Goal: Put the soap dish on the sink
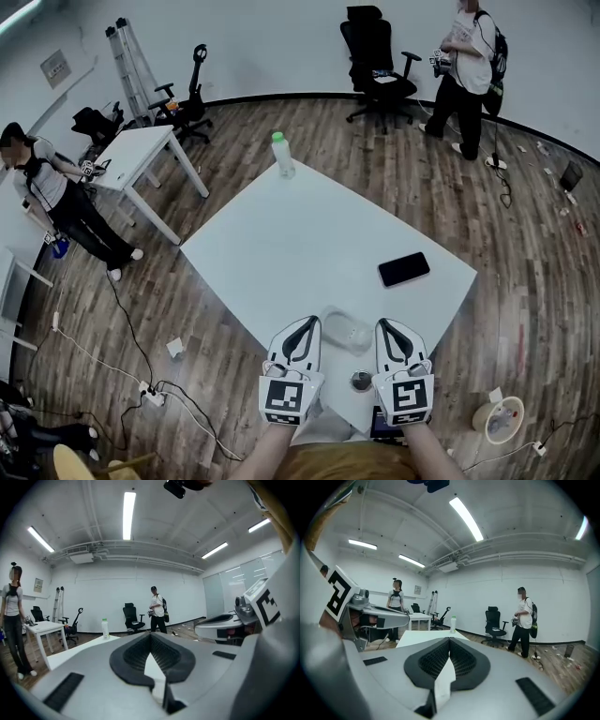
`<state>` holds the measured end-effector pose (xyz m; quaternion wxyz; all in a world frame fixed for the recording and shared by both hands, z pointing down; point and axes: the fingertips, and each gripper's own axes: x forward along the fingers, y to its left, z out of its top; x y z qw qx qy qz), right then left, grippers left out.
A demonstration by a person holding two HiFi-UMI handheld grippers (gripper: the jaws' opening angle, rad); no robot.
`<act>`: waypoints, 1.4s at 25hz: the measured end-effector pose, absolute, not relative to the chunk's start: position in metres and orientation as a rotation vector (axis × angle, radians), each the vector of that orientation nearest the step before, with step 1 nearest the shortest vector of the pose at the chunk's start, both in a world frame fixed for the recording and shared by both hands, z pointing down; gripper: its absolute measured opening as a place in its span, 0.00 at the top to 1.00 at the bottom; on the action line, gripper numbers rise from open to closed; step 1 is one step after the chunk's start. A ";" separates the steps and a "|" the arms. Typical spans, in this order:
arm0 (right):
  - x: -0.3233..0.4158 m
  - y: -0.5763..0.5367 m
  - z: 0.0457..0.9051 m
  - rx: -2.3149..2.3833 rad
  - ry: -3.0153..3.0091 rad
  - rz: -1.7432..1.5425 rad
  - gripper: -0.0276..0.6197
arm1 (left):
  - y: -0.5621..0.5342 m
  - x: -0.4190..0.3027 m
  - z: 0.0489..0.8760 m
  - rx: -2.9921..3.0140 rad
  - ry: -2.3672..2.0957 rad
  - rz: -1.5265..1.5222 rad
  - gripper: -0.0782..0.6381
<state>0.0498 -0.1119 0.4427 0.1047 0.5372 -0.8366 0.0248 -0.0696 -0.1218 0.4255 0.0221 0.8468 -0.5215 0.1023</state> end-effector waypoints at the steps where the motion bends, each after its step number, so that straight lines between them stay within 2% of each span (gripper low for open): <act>1: 0.052 -0.113 0.435 1.597 -2.473 0.063 0.94 | -0.122 -0.070 0.421 2.623 -1.629 0.298 0.88; 9: 0.057 -0.112 0.400 1.605 -2.484 -0.090 0.94 | -0.123 -0.082 0.392 2.606 -1.695 0.193 0.88; 19: 0.067 -0.112 0.360 1.711 -2.534 -0.104 0.94 | -0.123 -0.075 0.363 2.656 -1.754 0.141 0.88; 35: 0.078 -0.124 0.377 1.741 -2.469 -0.061 0.94 | -0.134 -0.078 0.371 2.639 -1.767 0.194 0.88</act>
